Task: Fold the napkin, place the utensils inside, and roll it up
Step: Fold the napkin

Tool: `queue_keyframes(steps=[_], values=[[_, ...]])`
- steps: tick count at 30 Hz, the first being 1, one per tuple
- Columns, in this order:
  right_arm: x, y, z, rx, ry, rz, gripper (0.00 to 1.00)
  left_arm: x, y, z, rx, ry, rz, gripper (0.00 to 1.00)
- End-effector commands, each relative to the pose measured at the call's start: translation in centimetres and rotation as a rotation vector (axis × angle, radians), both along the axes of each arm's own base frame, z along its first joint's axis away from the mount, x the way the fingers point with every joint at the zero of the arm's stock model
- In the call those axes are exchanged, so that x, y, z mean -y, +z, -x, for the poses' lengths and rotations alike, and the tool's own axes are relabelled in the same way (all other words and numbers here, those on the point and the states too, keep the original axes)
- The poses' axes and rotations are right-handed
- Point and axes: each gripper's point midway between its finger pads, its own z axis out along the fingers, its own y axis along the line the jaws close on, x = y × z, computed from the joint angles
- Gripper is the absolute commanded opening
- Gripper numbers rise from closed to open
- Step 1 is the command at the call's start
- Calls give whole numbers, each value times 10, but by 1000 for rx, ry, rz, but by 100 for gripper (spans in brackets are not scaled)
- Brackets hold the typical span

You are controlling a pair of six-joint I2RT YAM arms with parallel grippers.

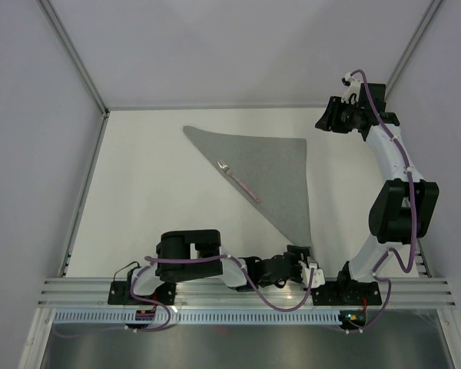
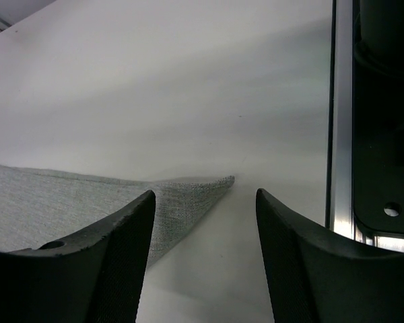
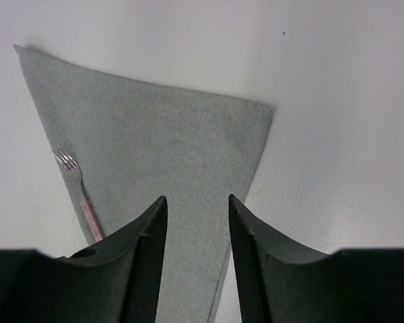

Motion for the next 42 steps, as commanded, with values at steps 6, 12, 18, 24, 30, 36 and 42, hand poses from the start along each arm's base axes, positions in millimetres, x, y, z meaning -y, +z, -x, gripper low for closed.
queue_keyframes(steps=[6, 12, 18, 24, 30, 36, 42], values=[[-1, 10, 1, 25, -4, -25, 47, 10, 5, 1, 32, -9, 27, 59], [-1, 10, 0, 24, -5, -28, 46, 12, 0, 2, 25, -20, 12, 52], [0, 9, 0, 23, -6, -29, 45, 14, -7, 4, 13, -32, -10, 42], [-1, 8, -1, 24, -6, -30, 43, 15, -9, 4, 3, -33, -19, 31], [-1, 6, -1, 17, -5, -29, 43, 14, -2, -5, -25, -4, 7, 2], [-1, 4, -2, 11, -7, -33, 42, 15, 23, -11, -95, 20, 80, 2], [-1, 4, -2, 12, -4, -28, 43, 6, 77, -34, -281, 70, 247, 2]])
